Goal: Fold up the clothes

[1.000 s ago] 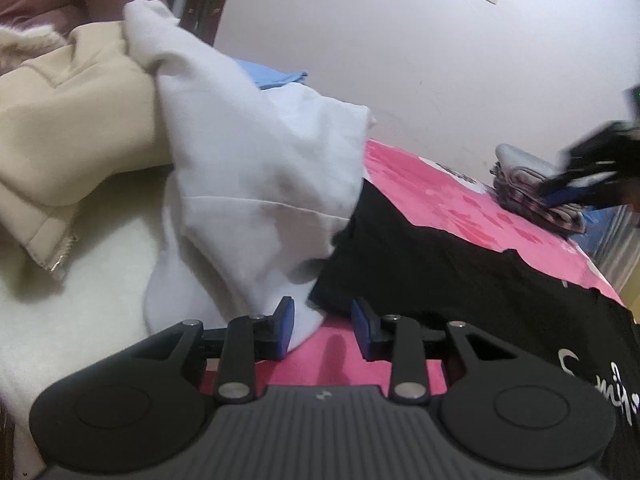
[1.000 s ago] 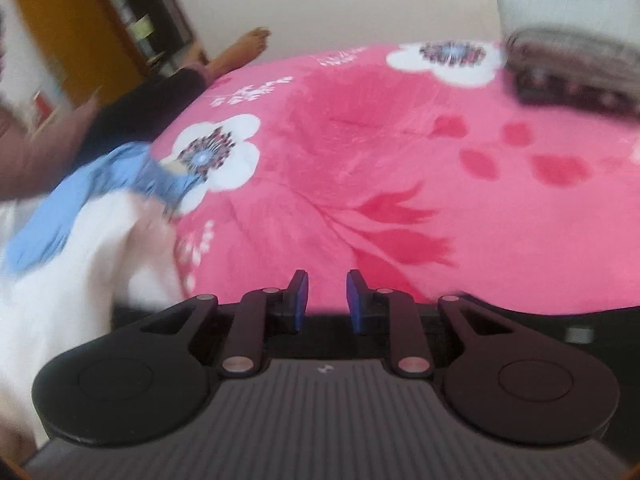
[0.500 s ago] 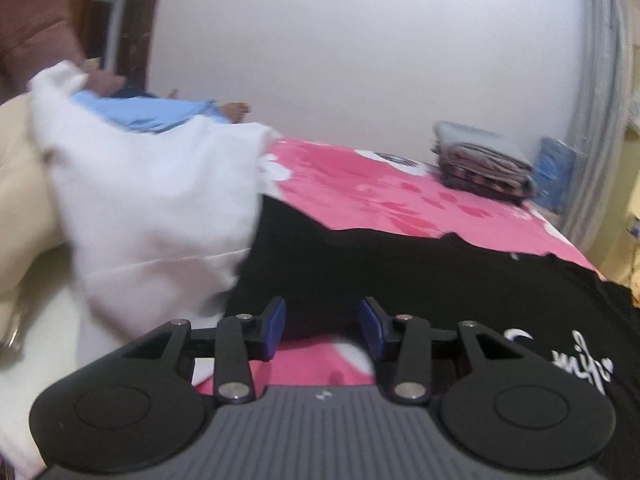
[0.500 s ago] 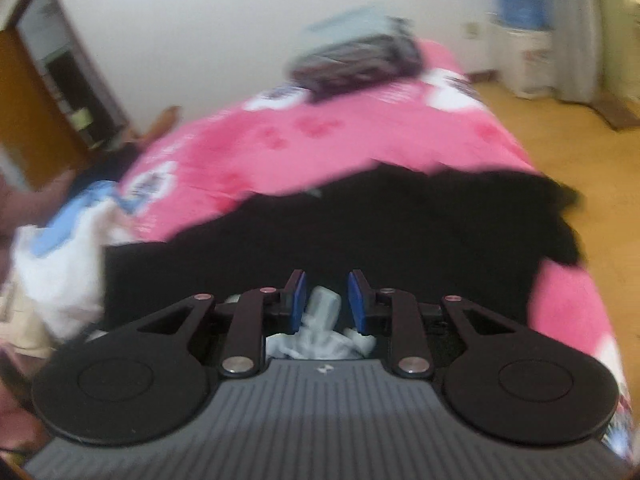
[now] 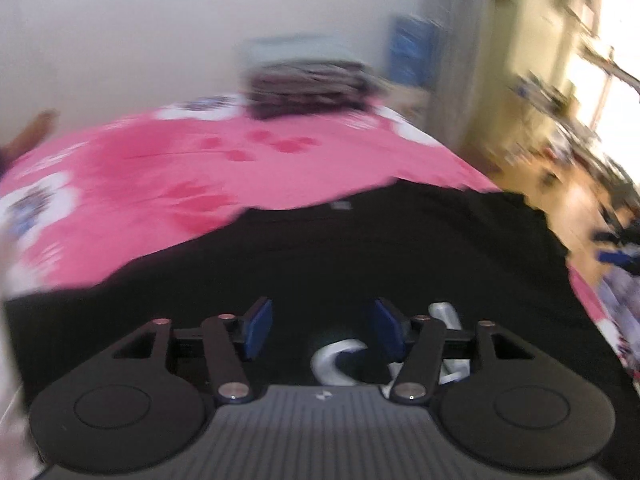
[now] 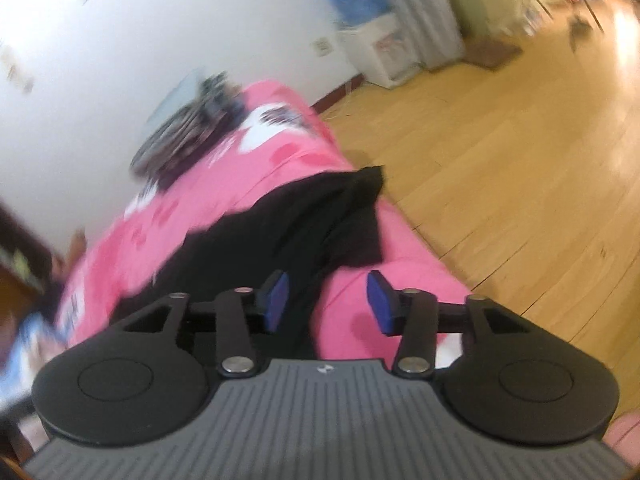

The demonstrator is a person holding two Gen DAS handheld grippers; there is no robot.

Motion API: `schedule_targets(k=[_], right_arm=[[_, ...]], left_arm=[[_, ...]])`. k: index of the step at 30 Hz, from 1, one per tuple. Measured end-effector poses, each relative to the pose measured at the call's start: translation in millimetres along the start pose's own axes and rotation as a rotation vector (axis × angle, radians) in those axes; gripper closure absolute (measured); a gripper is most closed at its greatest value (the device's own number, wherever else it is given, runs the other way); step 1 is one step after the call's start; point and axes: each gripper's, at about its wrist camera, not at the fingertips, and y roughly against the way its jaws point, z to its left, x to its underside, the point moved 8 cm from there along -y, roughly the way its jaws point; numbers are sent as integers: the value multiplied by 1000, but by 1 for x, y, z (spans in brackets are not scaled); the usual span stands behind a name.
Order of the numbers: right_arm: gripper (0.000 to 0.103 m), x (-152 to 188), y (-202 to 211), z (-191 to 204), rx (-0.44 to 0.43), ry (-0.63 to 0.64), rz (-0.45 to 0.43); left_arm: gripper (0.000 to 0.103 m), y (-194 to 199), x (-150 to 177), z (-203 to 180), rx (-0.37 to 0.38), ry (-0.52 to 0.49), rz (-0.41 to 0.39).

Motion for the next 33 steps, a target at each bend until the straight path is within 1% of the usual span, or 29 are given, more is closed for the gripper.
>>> schedule_targets(k=[2, 4, 6, 7, 9, 11, 12, 13, 17, 20, 21, 22, 23, 24, 25, 26, 28, 30, 33], right_arm=[[52, -10, -21, -19, -19, -120, 10], [49, -14, -37, -37, -34, -220, 30], [49, -14, -52, -54, -48, -312, 55], [49, -13, -58, -60, -60, -348, 65], [49, -8, -62, -66, -101, -384, 75], [49, -6, -65, -67, -127, -376, 80], [49, -5, -65, -67, -135, -359, 82], [50, -6, -66, -66, -138, -336, 84], [57, -10, -67, -59, -161, -235, 96], [64, -11, -65, -51, -184, -158, 108], [72, -11, -67, -50, -183, -132, 109], [80, -12, -66, -49, -178, -108, 100], [93, -12, -66, -49, -173, -85, 91], [98, -13, -66, -48, -168, -61, 82], [99, -14, -63, -49, -168, -50, 65], [99, -16, -57, -54, -171, -66, 36], [99, -18, -46, -71, -161, -125, -10], [99, -14, -43, -93, -147, -208, -9], [100, -3, -49, -121, -126, -326, 19]], left_arm=[[44, -20, -11, -32, 34, -56, 33], [42, -39, -16, -62, 67, -112, 54], [42, -59, -18, -92, 83, -176, 58], [42, -67, -18, -105, 83, -201, 48], [43, -83, -20, -128, 84, -240, 30], [43, -98, -23, -146, 78, -246, 11], [44, -105, -26, -151, 78, -246, 8], [47, -112, -29, -155, 78, -246, 6], [49, -136, -42, -170, 54, -252, -6], [53, -157, -51, -177, 40, -243, 3], [57, -162, -52, -176, 33, -236, 9], [59, -168, -53, -177, 31, -227, 16], [58, -173, -53, -177, 28, -221, 26], [58, -176, -53, -176, 25, -215, 29], [58, -179, -52, -175, 21, -209, 32], [58, -180, -52, -174, 22, -204, 27], [54, -181, -52, -172, 24, -198, 22], [51, -183, -52, -169, 26, -180, 19], [47, -185, -53, -164, 38, -147, 15]])
